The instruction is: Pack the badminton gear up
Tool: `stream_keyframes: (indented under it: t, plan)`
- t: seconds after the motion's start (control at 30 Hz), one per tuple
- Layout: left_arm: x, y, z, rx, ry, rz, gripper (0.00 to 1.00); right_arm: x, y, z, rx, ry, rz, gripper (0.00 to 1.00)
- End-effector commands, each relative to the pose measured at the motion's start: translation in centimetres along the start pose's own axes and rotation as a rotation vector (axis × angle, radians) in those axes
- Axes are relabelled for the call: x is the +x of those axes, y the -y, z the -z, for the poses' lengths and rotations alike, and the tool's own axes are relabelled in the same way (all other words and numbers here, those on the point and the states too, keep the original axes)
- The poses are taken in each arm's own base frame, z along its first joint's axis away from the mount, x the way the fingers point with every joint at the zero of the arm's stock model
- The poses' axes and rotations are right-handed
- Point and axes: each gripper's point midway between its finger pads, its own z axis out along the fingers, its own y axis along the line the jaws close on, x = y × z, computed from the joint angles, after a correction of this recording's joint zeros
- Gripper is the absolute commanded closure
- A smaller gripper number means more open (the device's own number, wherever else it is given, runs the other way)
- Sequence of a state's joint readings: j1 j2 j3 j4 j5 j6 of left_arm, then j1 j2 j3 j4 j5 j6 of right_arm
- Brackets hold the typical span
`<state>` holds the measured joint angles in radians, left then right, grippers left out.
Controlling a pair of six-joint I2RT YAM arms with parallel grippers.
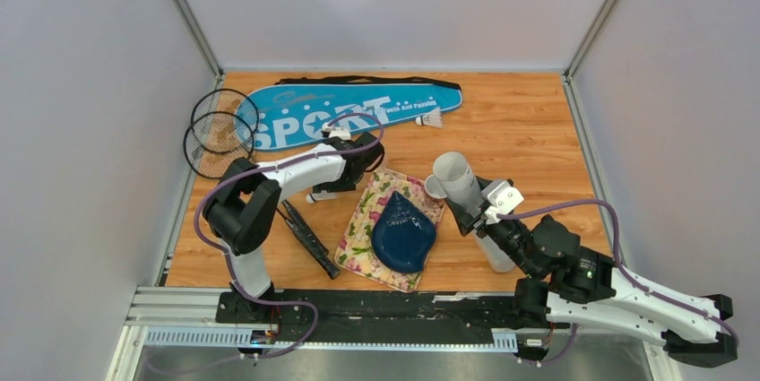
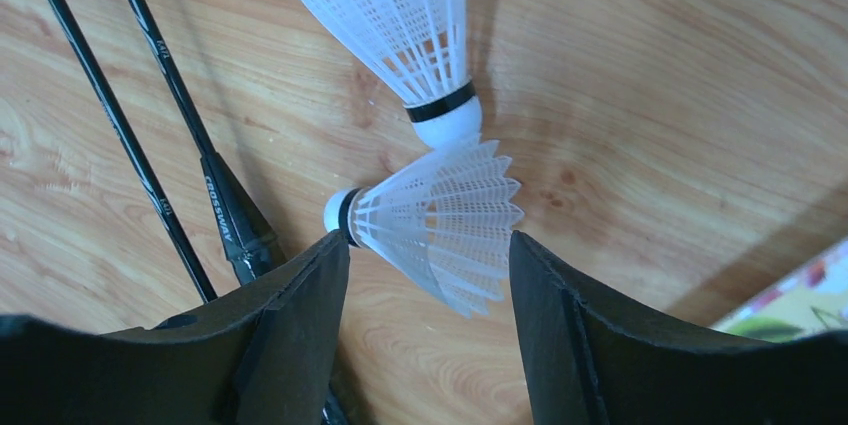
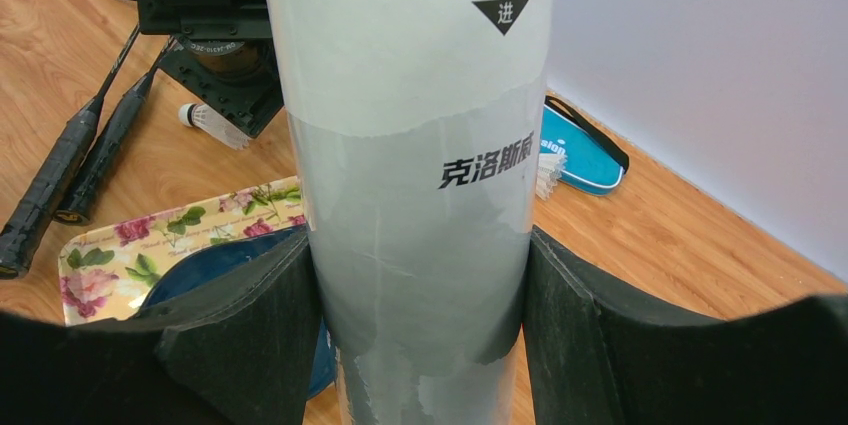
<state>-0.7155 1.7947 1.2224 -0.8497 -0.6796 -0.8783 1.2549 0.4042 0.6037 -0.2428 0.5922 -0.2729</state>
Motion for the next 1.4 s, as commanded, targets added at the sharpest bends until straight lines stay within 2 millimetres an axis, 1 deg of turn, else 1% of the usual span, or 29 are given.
stream_keyframes:
  t: [0.0, 0.1, 0.13, 0.2, 0.23, 0.3, 0.33, 0.37, 0.4, 0.43, 0.47, 0.57, 0.6, 0.67, 0.7, 0.73, 0.77, 0.8, 0.83, 0.87, 0.9, 0.97, 1.0, 1.03, 1.07, 1.1, 1.13, 1.2, 1.37]
  plan:
    - [-0.9, -0.3, -0.4, -0.040, 0.012, 0.047, 0.32, -1.1, -0.3, 0.1, -0.016, 0.036, -0.063, 0.69]
    - [-0.6, -0.8, -0.4, -0.061, 0.011, 0.061, 0.38, -1.0, -0.4, 0.1, -0.020, 0.032, -0.059, 0.69]
    - [-0.4, -1.0, -0.5, -0.062, 0.008, 0.057, 0.45, -0.9, -0.5, 0.0, -0.020, 0.030, -0.058, 0.69]
    - [-0.5, -1.0, -0.4, -0.055, 0.014, 0.055, 0.53, -0.8, -0.6, -0.1, -0.021, 0.025, -0.053, 0.69]
    - [-0.5, -1.2, -0.3, -0.057, 0.015, 0.055, 0.61, -0.8, -0.7, -0.2, -0.026, 0.023, -0.051, 0.69]
    - [-0.5, -1.3, 0.0, -0.046, 0.016, 0.058, 0.68, -0.6, -0.9, -0.3, -0.028, 0.016, -0.046, 0.69]
    - [-0.7, -1.3, 0.1, -0.036, 0.021, 0.056, 0.81, -0.5, -0.9, -0.4, -0.026, 0.011, -0.043, 0.69]
    - [-0.7, -1.4, 0.3, -0.027, 0.021, 0.058, 0.90, -0.4, -1.0, -0.5, -0.026, 0.010, -0.044, 0.69]
    - [-0.7, -1.6, 0.6, -0.020, 0.023, 0.060, 0.96, -0.3, -1.0, -0.5, -0.025, 0.007, -0.042, 0.69]
    - [-0.8, -1.8, 0.8, -0.016, 0.023, 0.063, 1.00, -0.3, -1.1, -0.6, -0.026, 0.005, -0.042, 0.69]
    - [-0.8, -2.0, 1.1, -0.011, 0.021, 0.061, 1.00, -0.2, -1.2, -0.7, -0.026, 0.005, -0.042, 0.69]
    - [-1.8, -1.6, 4.0, 0.120, 0.013, 0.073, 1.00, -0.1, -1.3, -0.8, -0.024, 0.005, -0.043, 0.69]
    - [-2.9, -0.7, 6.7, 0.266, 0.014, 0.048, 1.00, 0.1, -1.5, -0.9, -0.028, 0.003, -0.036, 0.69]
    - [-4.7, -0.1, 10.3, 0.426, 0.040, 0.069, 1.00, 0.2, -1.6, -1.0, -0.036, 0.007, -0.030, 0.69]
    - [-6.0, 0.5, 14.8, 0.636, 0.078, 0.035, 1.00, 0.2, -1.8, -1.1, -0.045, 0.008, -0.020, 0.69]
    - [-7.8, 1.3, 17.8, 0.781, 0.151, 0.039, 1.00, 0.1, -2.0, -1.1, -0.054, 0.012, -0.012, 0.69]
    - [-8.8, 1.1, 20.2, 0.884, 0.194, 0.042, 1.00, 0.1, -2.2, -1.2, -0.065, 0.013, -0.005, 0.69]
    - [-9.4, 0.3, 24.6, 1.052, 0.260, 0.012, 1.00, 0.1, -2.3, -1.3, -0.074, 0.013, 0.015, 0.69]
    - [-10.8, 0.0, 27.4, 1.151, 0.350, 0.011, 1.00, -0.2, -2.4, -1.4, -0.082, 0.018, 0.023, 0.69]
    - [-11.1, -0.6, 29.4, 1.217, 0.400, -0.002, 1.00, -0.2, -2.8, -1.4, -0.102, 0.020, 0.033, 0.69]
    - [-11.1, -1.6, 32.6, 1.328, 0.456, -0.035, 1.00, -0.2, -3.0, -1.5, -0.113, 0.016, 0.045, 0.69]
    - [-11.3, -2.6, 36.1, 1.454, 0.536, -0.064, 1.00, -0.3, -3.6, -1.5, -0.149, 0.020, 0.067, 0.69]
    - [-10.6, -2.7, 37.8, 1.543, 0.523, -0.099, 1.00, -0.4, -3.8, -1.6, -0.161, 0.021, 0.068, 0.69]
    - [-10.4, -2.7, 38.7, 1.591, 0.522, -0.113, 1.00, -0.5, -4.0, -1.6, -0.176, 0.024, 0.075, 0.69]
    - [-10.0, -2.2, 39.1, 1.626, 0.487, -0.129, 1.00, -0.6, -4.5, -1.5, -0.202, 0.028, 0.079, 0.69]
    - [-9.0, -2.1, 40.2, 1.706, 0.425, -0.157, 1.00, -0.7, -4.6, -1.5, -0.210, 0.030, 0.079, 0.69]
    - [-8.8, -2.0, 41.0, 1.760, 0.420, -0.177, 1.00, -0.6, -4.7, -1.4, -0.217, 0.028, 0.081, 0.69]
    - [-7.8, -1.6, 41.8, 1.848, 0.353, -0.208, 1.00, -0.6, -4.9, -1.3, -0.231, 0.029, 0.082, 0.69]
    - [-7.7, -0.2, 40.6, 1.832, 0.280, -0.201, 1.00, -1.1, -4.8, -0.9, -0.235, 0.060, 0.059, 0.69]
